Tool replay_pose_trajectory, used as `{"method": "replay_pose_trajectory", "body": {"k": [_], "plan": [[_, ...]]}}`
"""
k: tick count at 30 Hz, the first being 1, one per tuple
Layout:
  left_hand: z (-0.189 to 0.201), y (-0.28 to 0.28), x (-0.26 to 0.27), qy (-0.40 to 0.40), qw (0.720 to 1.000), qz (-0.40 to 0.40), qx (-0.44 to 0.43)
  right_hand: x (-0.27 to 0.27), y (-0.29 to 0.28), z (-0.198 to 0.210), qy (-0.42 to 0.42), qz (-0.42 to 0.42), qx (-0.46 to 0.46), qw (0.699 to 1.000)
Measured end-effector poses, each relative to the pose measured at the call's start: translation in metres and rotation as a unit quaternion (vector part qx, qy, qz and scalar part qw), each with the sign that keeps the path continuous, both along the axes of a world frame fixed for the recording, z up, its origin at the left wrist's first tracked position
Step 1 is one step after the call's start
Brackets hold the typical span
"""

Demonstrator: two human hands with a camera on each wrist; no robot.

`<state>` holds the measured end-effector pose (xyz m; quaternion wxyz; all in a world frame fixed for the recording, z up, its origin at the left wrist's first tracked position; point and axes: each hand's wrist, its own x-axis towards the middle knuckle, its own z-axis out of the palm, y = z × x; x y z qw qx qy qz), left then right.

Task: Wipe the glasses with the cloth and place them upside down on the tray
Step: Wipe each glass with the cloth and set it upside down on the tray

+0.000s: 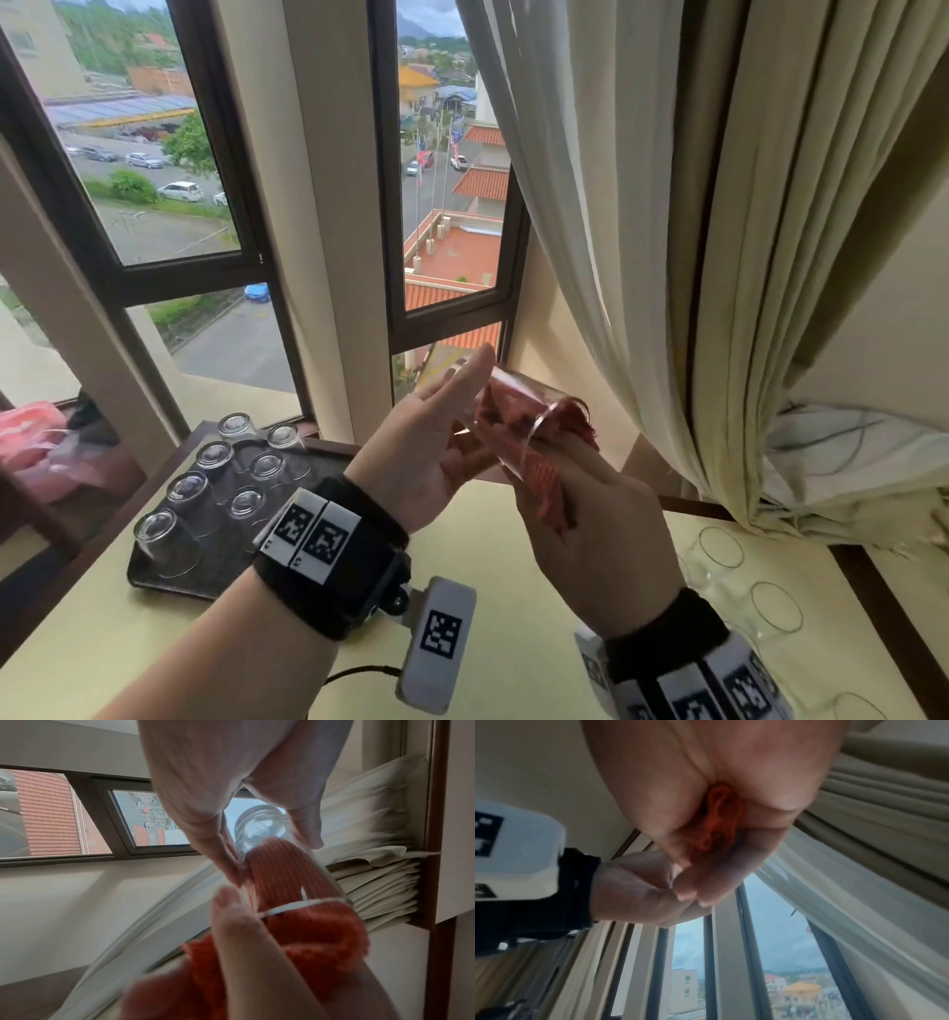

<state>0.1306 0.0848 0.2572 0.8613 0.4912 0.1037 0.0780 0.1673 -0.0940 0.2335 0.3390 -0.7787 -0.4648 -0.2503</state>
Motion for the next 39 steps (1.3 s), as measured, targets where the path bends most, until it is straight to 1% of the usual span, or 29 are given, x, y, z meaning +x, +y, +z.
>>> {"method": "replay_pose_trajectory", "body": {"k": [3, 4, 5, 7, 9, 11, 12, 13, 14, 15, 16, 18, 19, 20, 21, 23, 25, 26, 27, 28, 30, 32, 33, 34, 35, 36, 37, 38, 39], "plan": [[-0.008, -0.003, 0.001, -0.013, 1.000, 0.022, 0.004, -0.005, 0.008, -0.007, 0.089, -0.015, -0.067, 0.994], [-0.009, -0.005, 0.001, -0.015, 1.000, 0.017, 0.010, -0.007, 0.011, -0.008, 0.152, -0.011, -0.081, 0.985], [-0.009, -0.006, 0.000, -0.017, 1.000, 0.008, 0.012, -0.009, 0.012, -0.006, 0.260, 0.010, -0.084, 0.962], [-0.012, -0.006, -0.001, -0.026, 1.000, -0.010, -0.004, -0.012, 0.011, 0.002, 0.480, 0.128, 0.001, 0.868], [-0.016, -0.004, -0.003, -0.057, 0.998, -0.025, -0.009, -0.012, 0.008, 0.005, 0.606, 0.246, 0.138, 0.744], [-0.018, -0.002, -0.003, -0.098, 0.995, -0.037, -0.005, -0.015, 0.005, 0.004, 0.672, 0.363, 0.244, 0.597], [-0.016, -0.002, -0.002, -0.114, 0.993, -0.042, 0.001, -0.017, 0.005, 0.003, 0.689, 0.401, 0.276, 0.537], [-0.014, -0.001, 0.000, -0.127, 0.991, -0.048, 0.008, -0.018, 0.006, 0.003, 0.697, 0.411, 0.290, 0.511], [-0.010, -0.001, 0.002, -0.138, 0.989, -0.050, 0.020, -0.019, 0.005, 0.002, 0.701, 0.397, 0.295, 0.514], [-0.005, 0.000, 0.003, -0.146, 0.988, -0.047, 0.034, -0.019, 0.003, 0.003, 0.696, 0.359, 0.285, 0.552], [0.000, 0.001, 0.004, -0.146, 0.988, -0.037, 0.042, -0.015, 0.000, 0.004, 0.674, 0.303, 0.253, 0.624], [0.010, 0.003, 0.005, -0.128, 0.990, 0.006, 0.056, -0.007, -0.008, 0.009, 0.543, 0.149, 0.129, 0.816], [0.014, 0.003, 0.004, -0.117, 0.990, 0.028, 0.075, -0.003, -0.010, 0.011, 0.416, 0.070, 0.048, 0.905], [0.015, 0.002, 0.004, -0.105, 0.988, 0.045, 0.100, 0.001, -0.009, 0.014, 0.269, 0.010, -0.041, 0.962], [0.015, 0.000, 0.003, -0.094, 0.986, 0.056, 0.127, 0.003, -0.006, 0.018, 0.170, -0.028, -0.132, 0.976], [0.010, -0.005, 0.002, -0.080, 0.982, 0.061, 0.160, -0.003, 0.004, 0.025, 0.106, -0.095, -0.245, 0.959], [0.006, -0.009, 0.000, -0.083, 0.984, 0.042, 0.152, -0.006, 0.009, 0.021, 0.193, -0.066, -0.212, 0.956], [0.004, -0.008, -0.002, -0.088, 0.986, 0.032, 0.135, -0.008, 0.011, 0.021, 0.268, -0.002, -0.166, 0.949], [0.002, -0.006, -0.004, -0.096, 0.989, 0.022, 0.110, -0.009, 0.010, 0.022, 0.379, 0.074, -0.077, 0.919], [0.000, -0.004, -0.006, -0.106, 0.991, 0.016, 0.079, -0.010, 0.008, 0.024, 0.500, 0.163, 0.015, 0.851], [-0.002, -0.002, -0.007, -0.122, 0.992, 0.010, 0.030, -0.018, 0.006, 0.030, 0.654, 0.314, 0.176, 0.666], [-0.002, -0.001, -0.007, -0.141, 0.990, 0.025, 0.016, -0.022, 0.006, 0.025, 0.723, 0.399, 0.266, 0.498], [0.001, -0.002, -0.006, -0.148, 0.988, 0.036, 0.018, -0.024, 0.008, 0.025, 0.743, 0.412, 0.287, 0.443], [0.004, -0.002, -0.007, -0.153, 0.987, 0.047, 0.020, -0.024, 0.008, 0.022, 0.749, 0.404, 0.294, 0.435], [0.008, -0.001, -0.007, -0.156, 0.986, 0.056, 0.023, -0.023, 0.007, 0.023, 0.739, 0.378, 0.285, 0.480], [0.011, 0.000, -0.008, -0.158, 0.985, 0.065, 0.025, -0.020, 0.005, 0.022, 0.710, 0.332, 0.250, 0.569], [0.013, 0.001, -0.010, -0.155, 0.985, 0.074, 0.032, -0.016, 0.003, 0.021, 0.651, 0.270, 0.191, 0.683], [0.015, 0.000, -0.011, -0.147, 0.985, 0.084, 0.046, -0.010, 0.002, 0.021, 0.542, 0.188, 0.118, 0.811], [0.015, -0.001, -0.011, -0.136, 0.984, 0.092, 0.068, -0.004, 0.000, 0.017, 0.375, 0.102, 0.038, 0.921]]}}
